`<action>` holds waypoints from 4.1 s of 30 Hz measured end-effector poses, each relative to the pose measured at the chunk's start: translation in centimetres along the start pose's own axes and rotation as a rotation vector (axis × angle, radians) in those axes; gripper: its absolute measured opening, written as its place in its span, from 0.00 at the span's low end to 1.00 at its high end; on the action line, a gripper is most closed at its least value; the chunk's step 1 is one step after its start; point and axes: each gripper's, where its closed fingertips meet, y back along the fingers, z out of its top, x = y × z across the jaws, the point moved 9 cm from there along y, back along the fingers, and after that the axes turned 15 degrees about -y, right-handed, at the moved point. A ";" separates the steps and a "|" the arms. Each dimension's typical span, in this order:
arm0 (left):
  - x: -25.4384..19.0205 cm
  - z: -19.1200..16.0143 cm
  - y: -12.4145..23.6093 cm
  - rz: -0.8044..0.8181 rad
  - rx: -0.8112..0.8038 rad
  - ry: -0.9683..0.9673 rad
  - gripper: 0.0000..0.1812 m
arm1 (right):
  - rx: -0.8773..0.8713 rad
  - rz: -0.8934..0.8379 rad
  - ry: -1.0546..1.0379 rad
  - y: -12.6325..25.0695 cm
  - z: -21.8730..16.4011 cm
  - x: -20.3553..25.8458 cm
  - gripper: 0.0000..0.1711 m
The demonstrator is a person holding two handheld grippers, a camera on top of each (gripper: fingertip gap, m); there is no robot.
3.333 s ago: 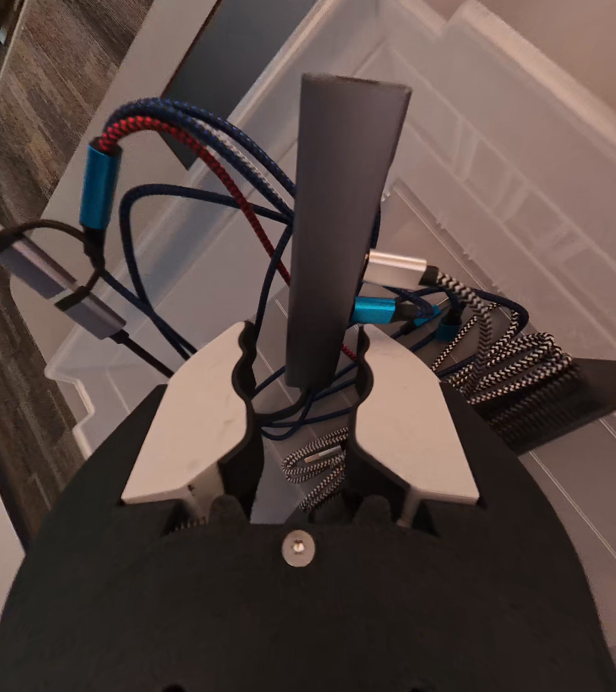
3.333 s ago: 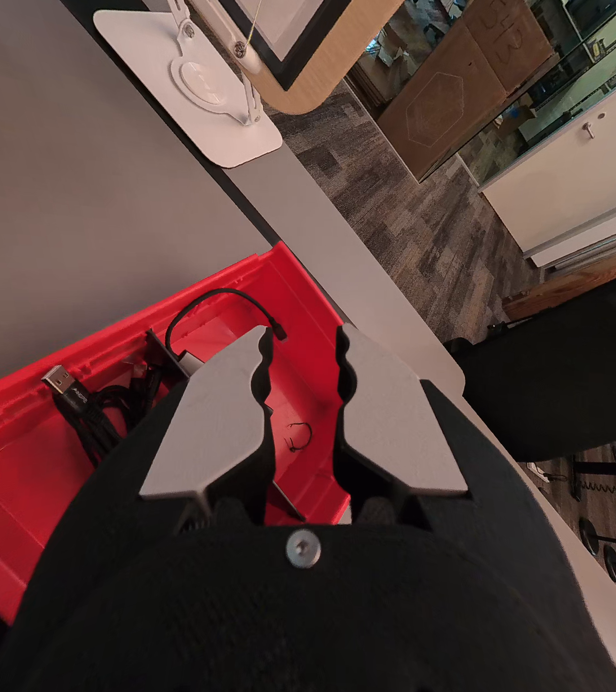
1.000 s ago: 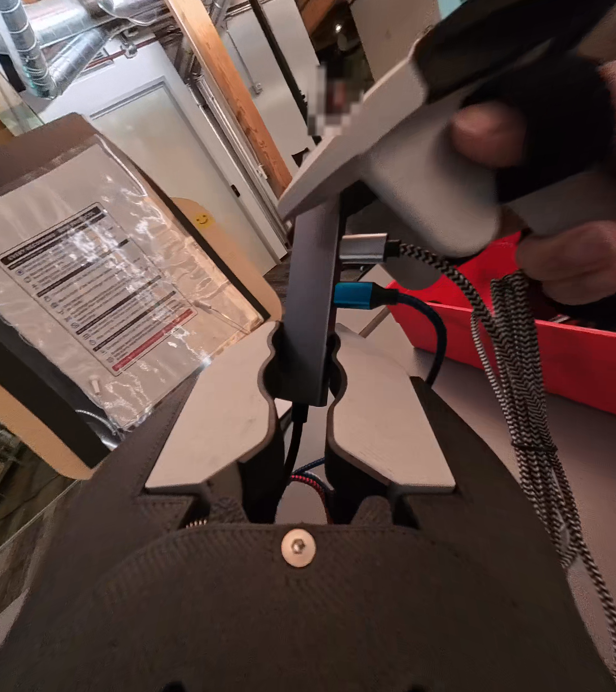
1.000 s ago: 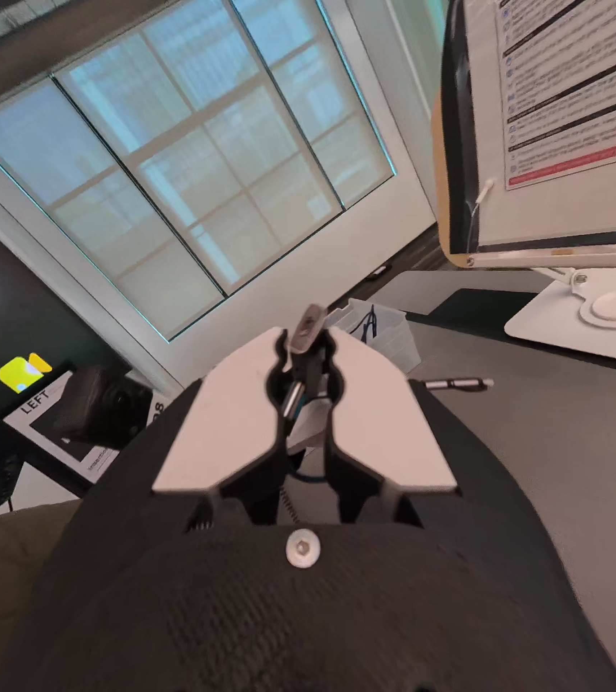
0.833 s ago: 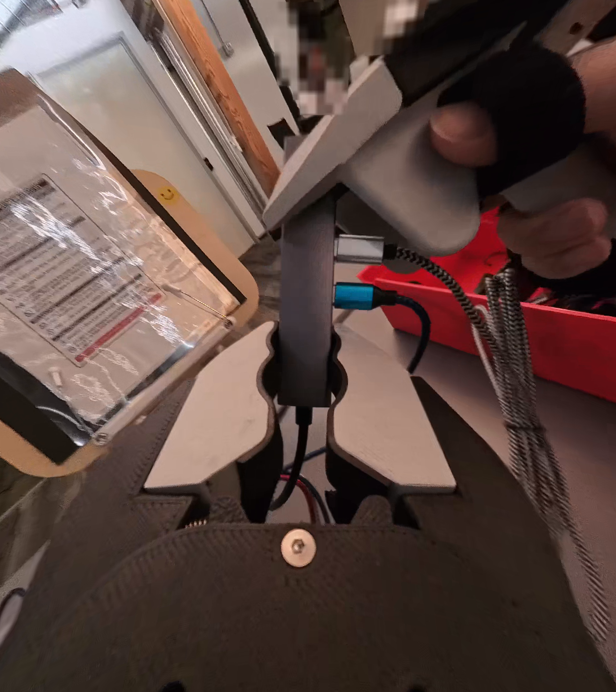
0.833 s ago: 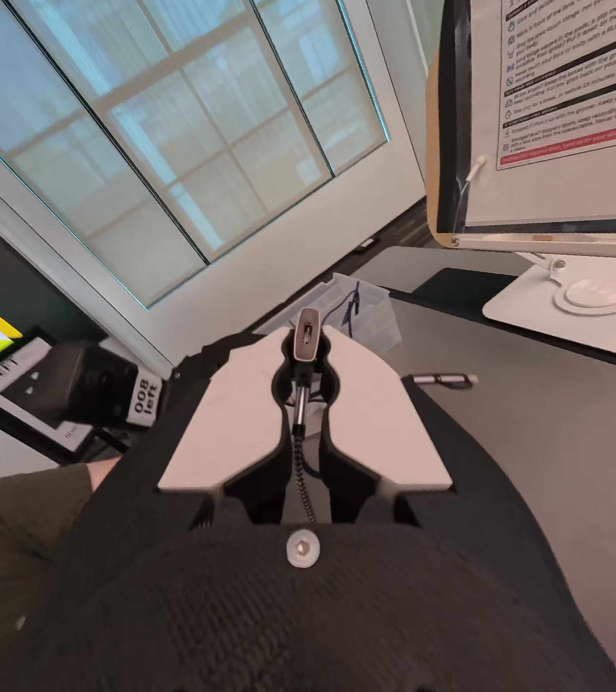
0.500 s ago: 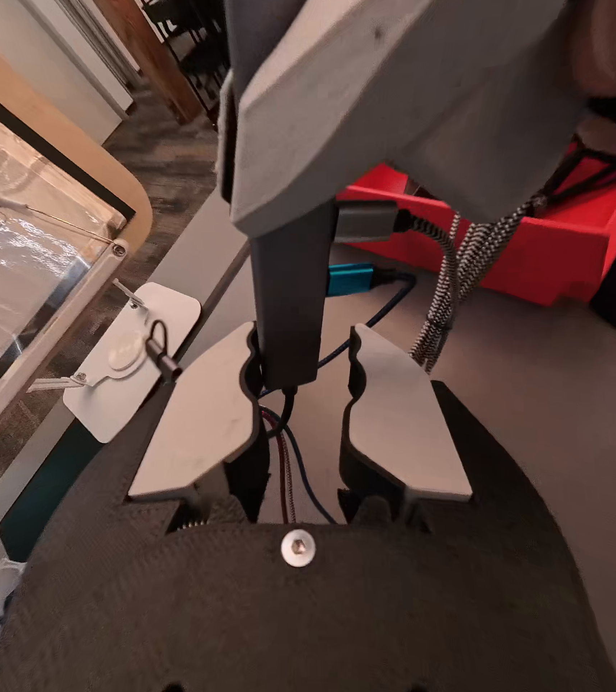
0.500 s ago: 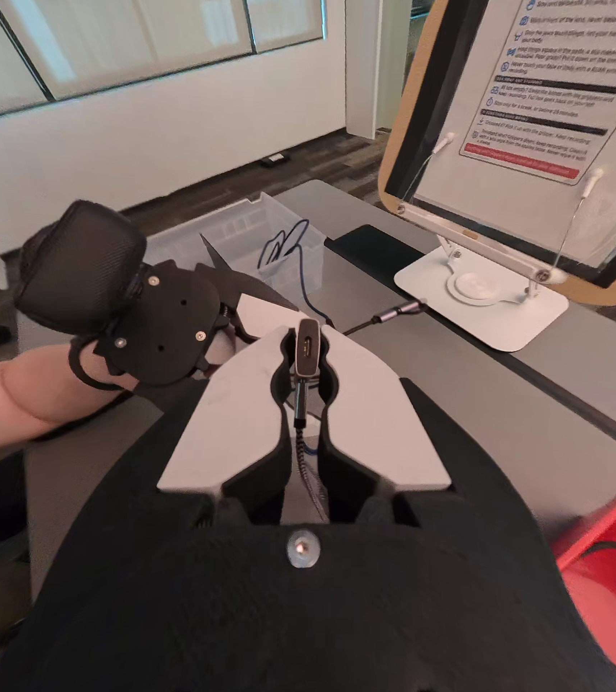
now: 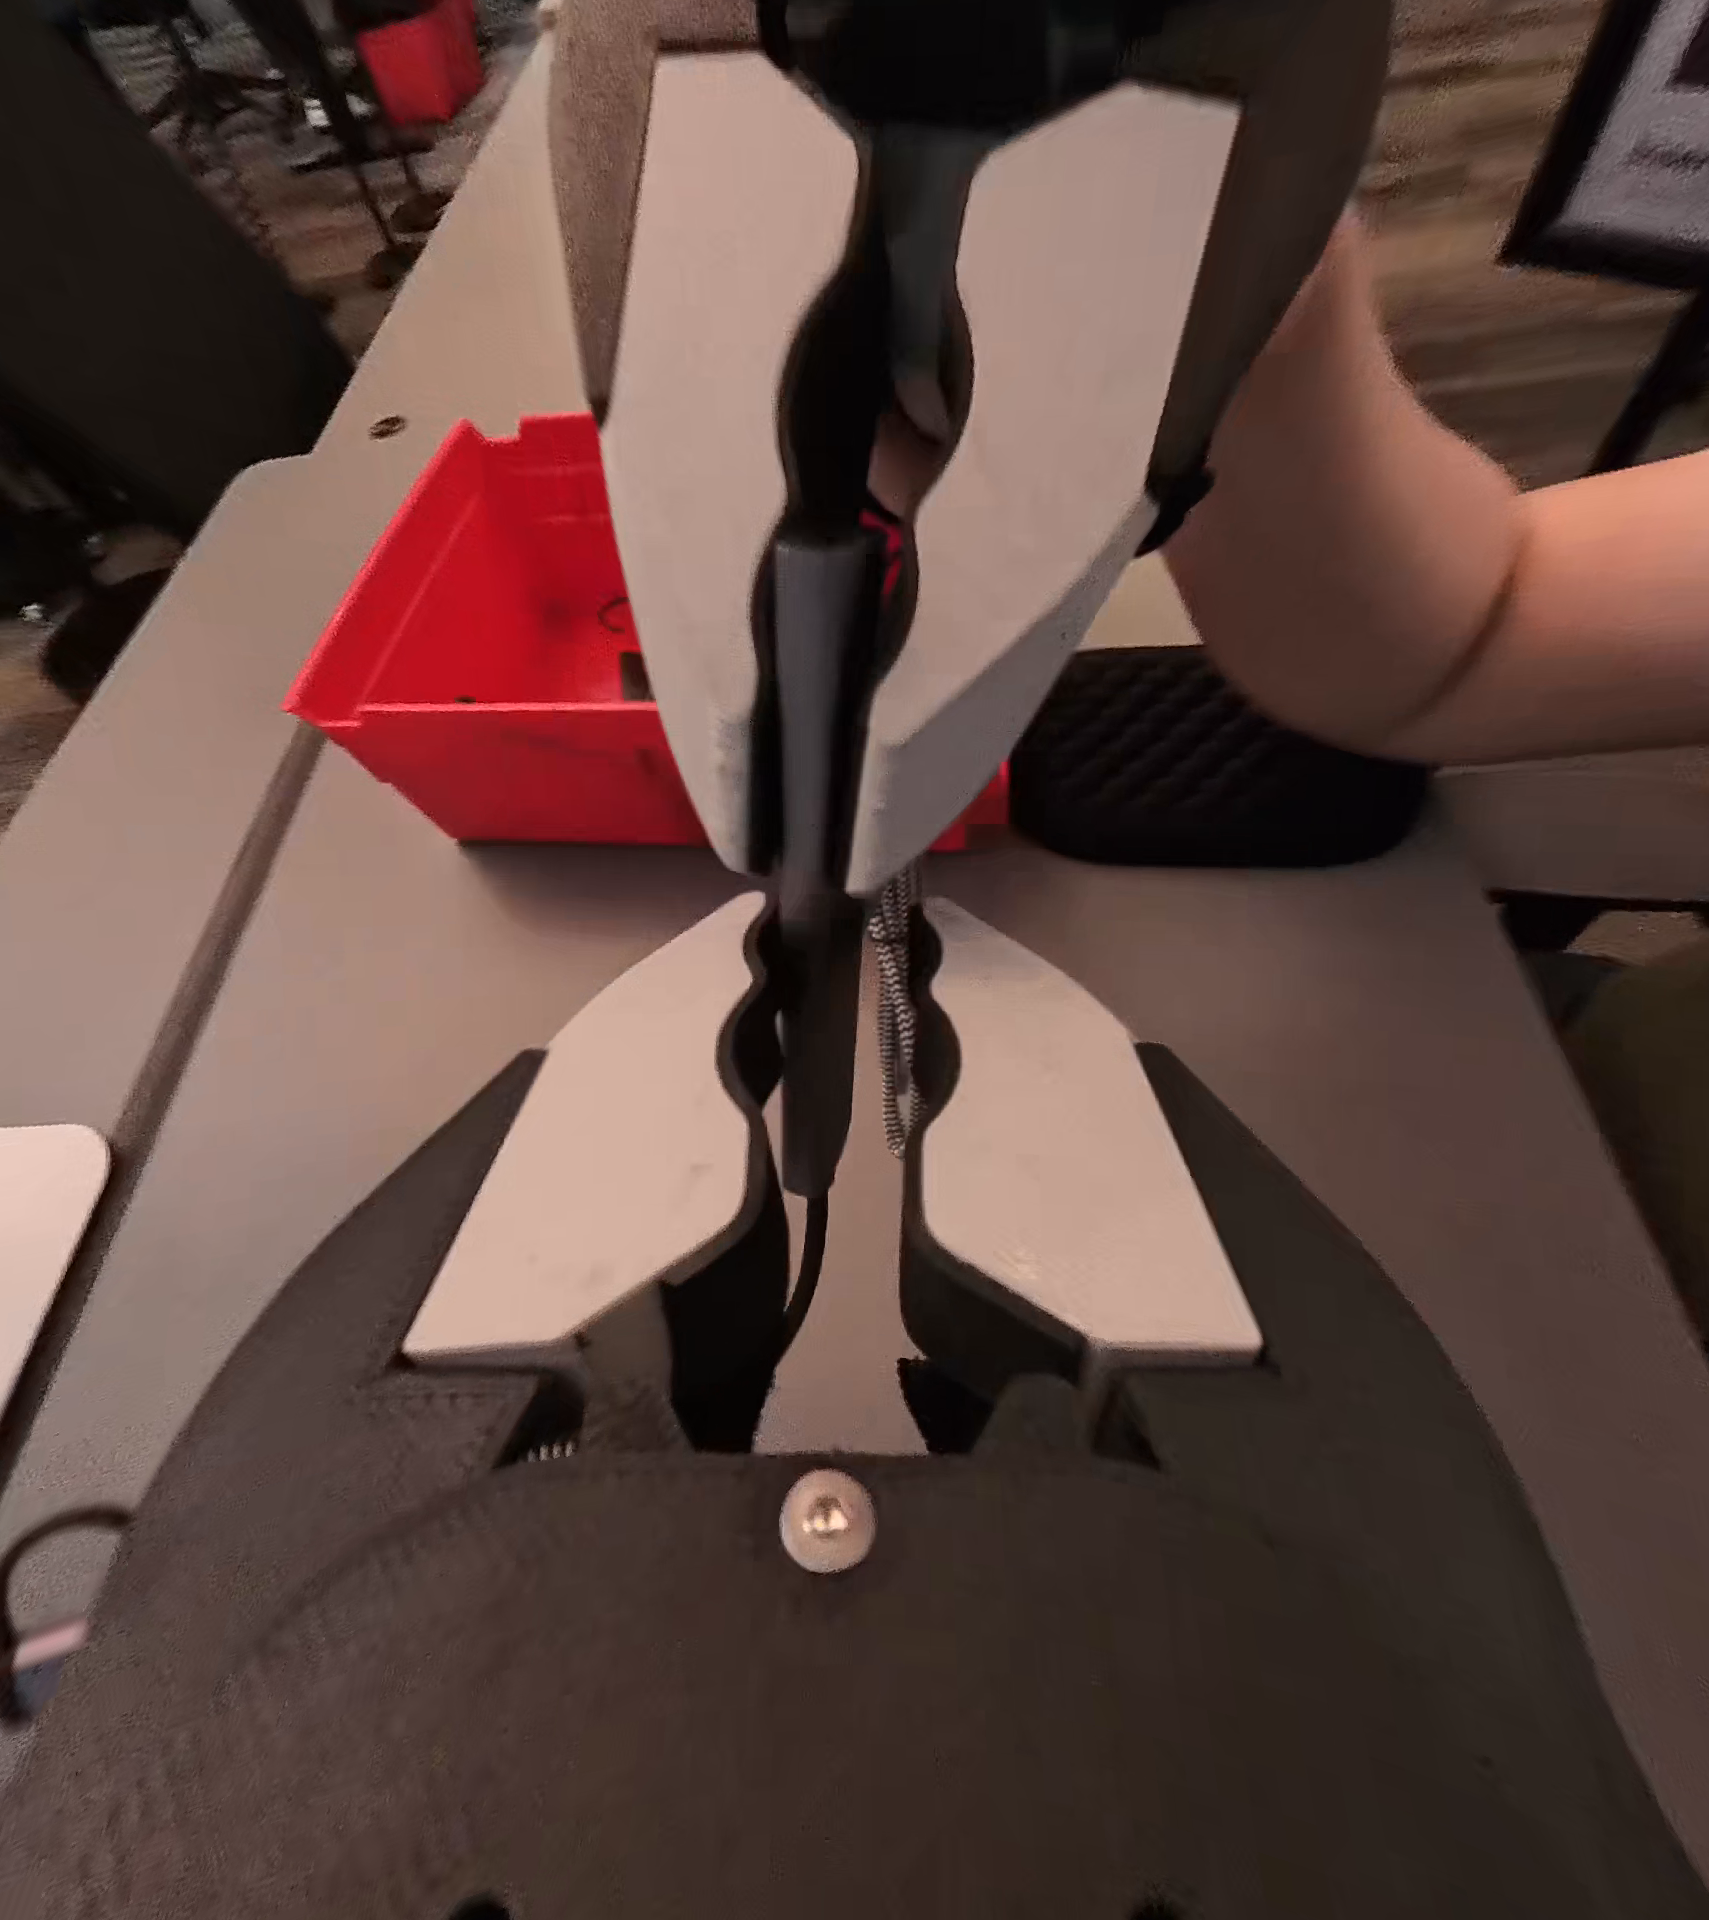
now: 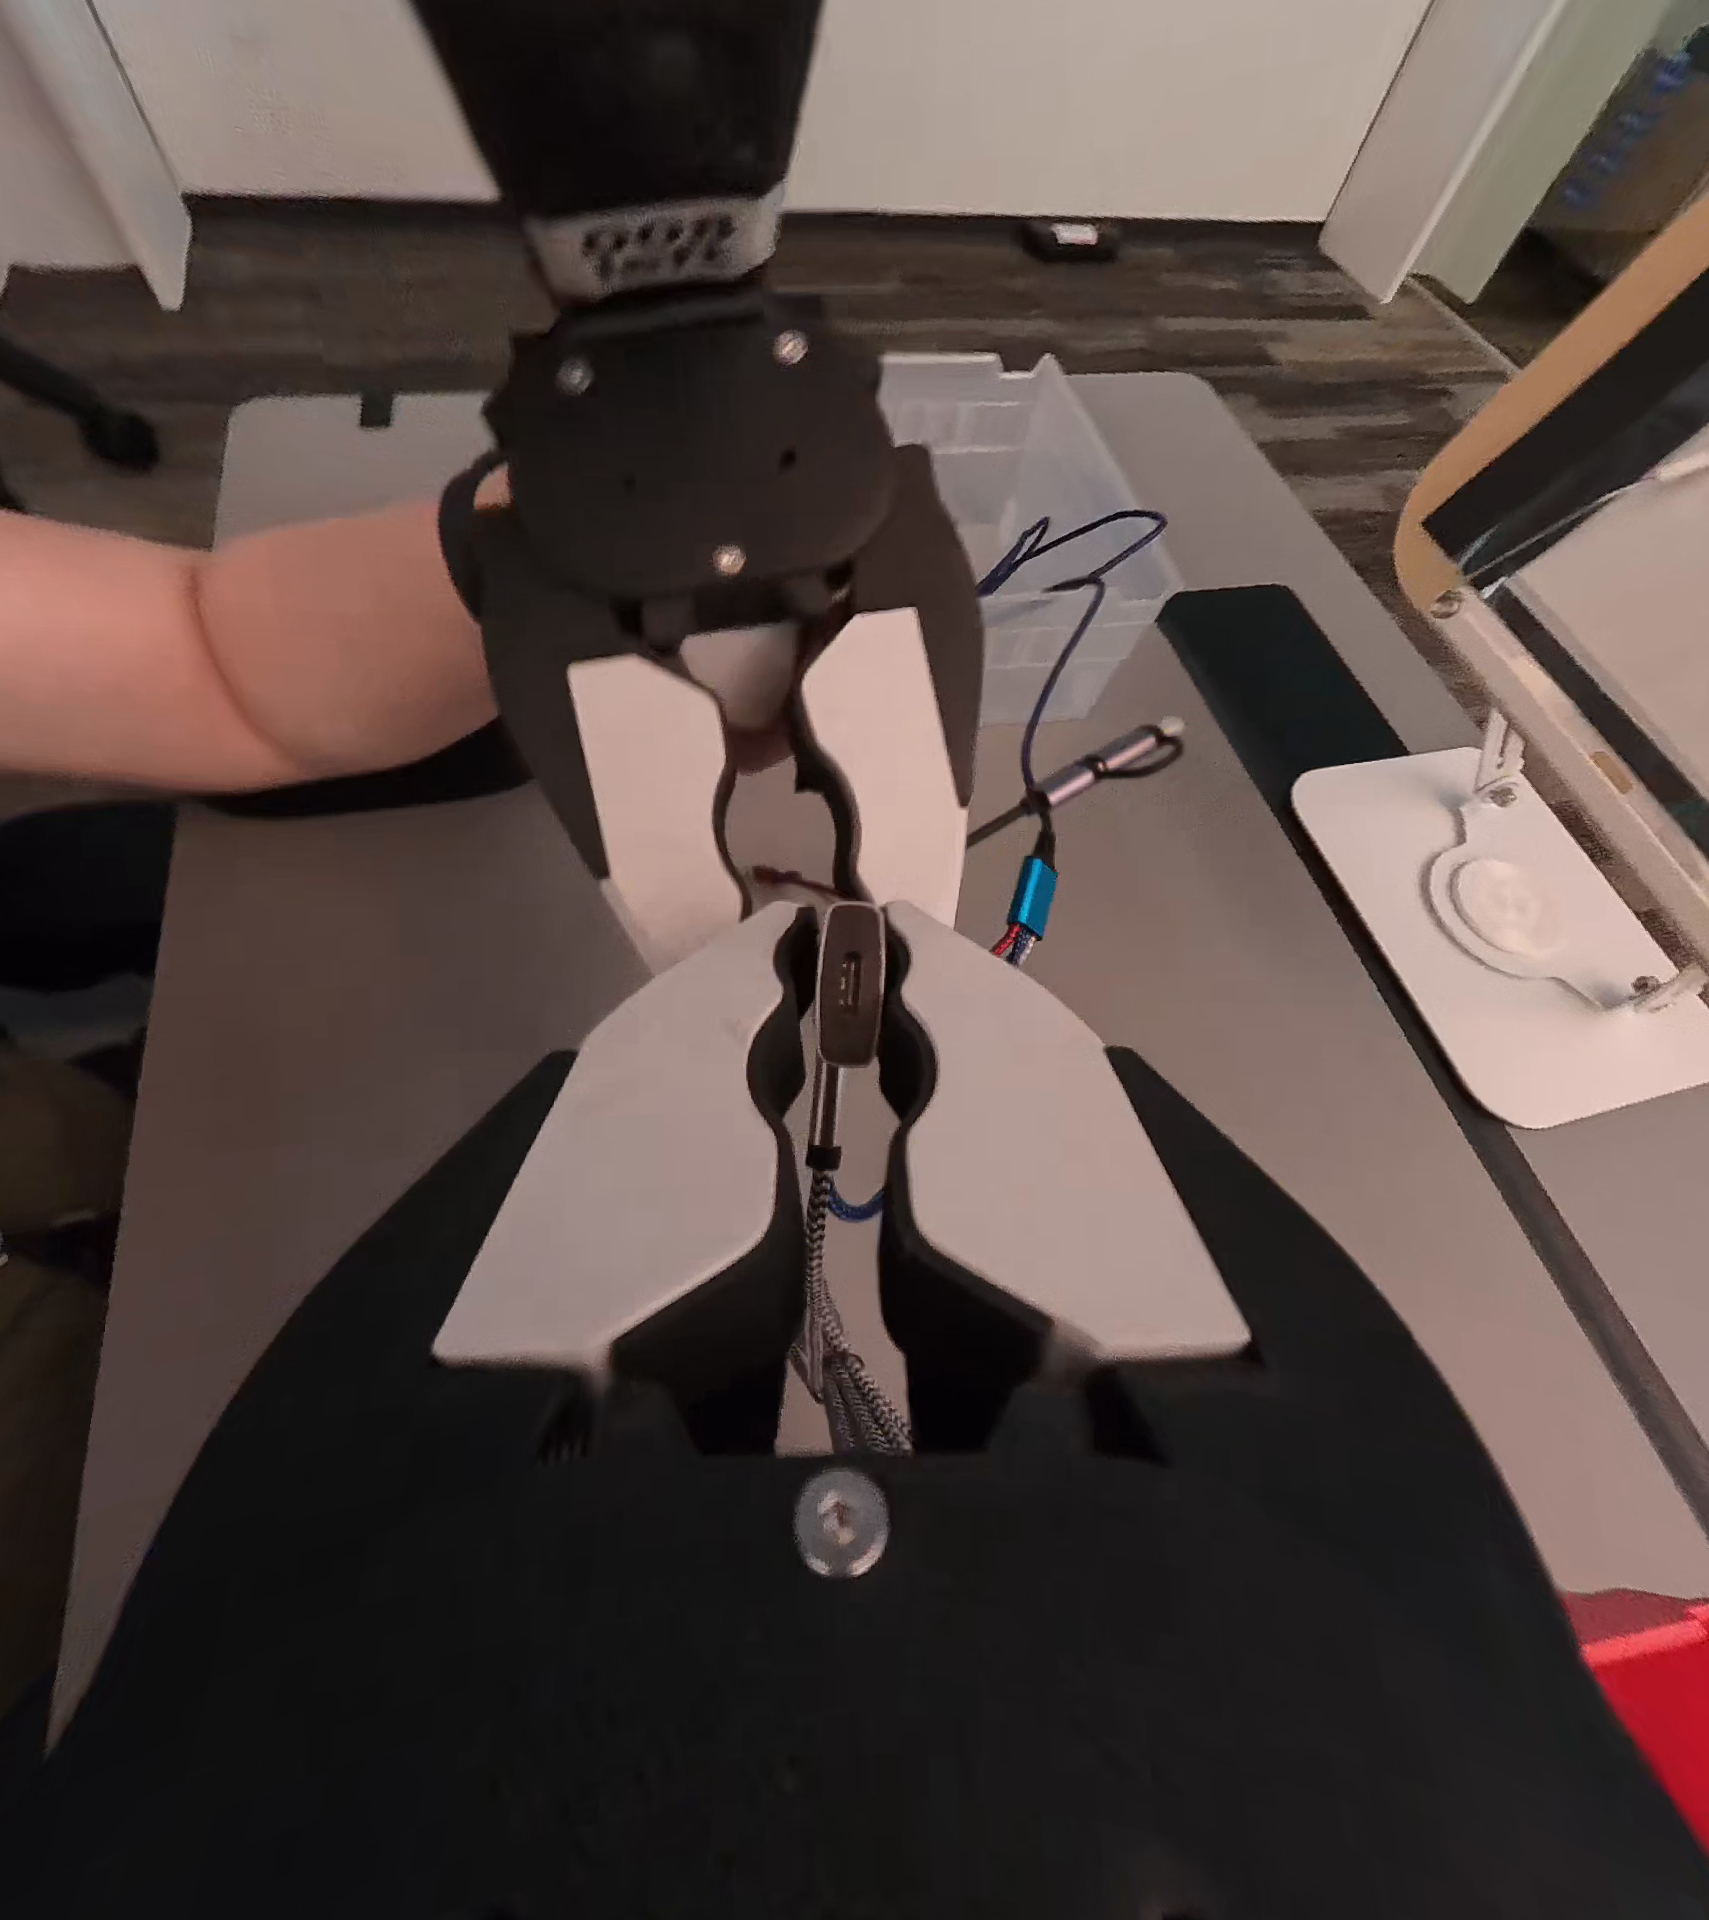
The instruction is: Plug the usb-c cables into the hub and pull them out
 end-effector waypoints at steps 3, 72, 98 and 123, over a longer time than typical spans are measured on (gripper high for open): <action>-0.1 -0.1 0.3 -0.045 -0.011 0.010 0.10 | 0.052 0.006 0.046 -0.5 -0.4 0.4 0.06; 3.2 -0.3 5.8 -0.056 -0.252 0.308 0.05 | -0.334 0.390 -0.270 -2.2 -0.7 -3.6 0.04; 2.7 -0.7 4.3 -0.138 -0.085 0.274 0.05 | -0.044 0.320 -0.228 -1.9 -1.6 -3.3 0.05; 2.5 0.5 3.8 -0.142 -0.101 0.303 0.05 | -0.014 0.302 -0.226 -0.3 -1.3 -3.0 0.05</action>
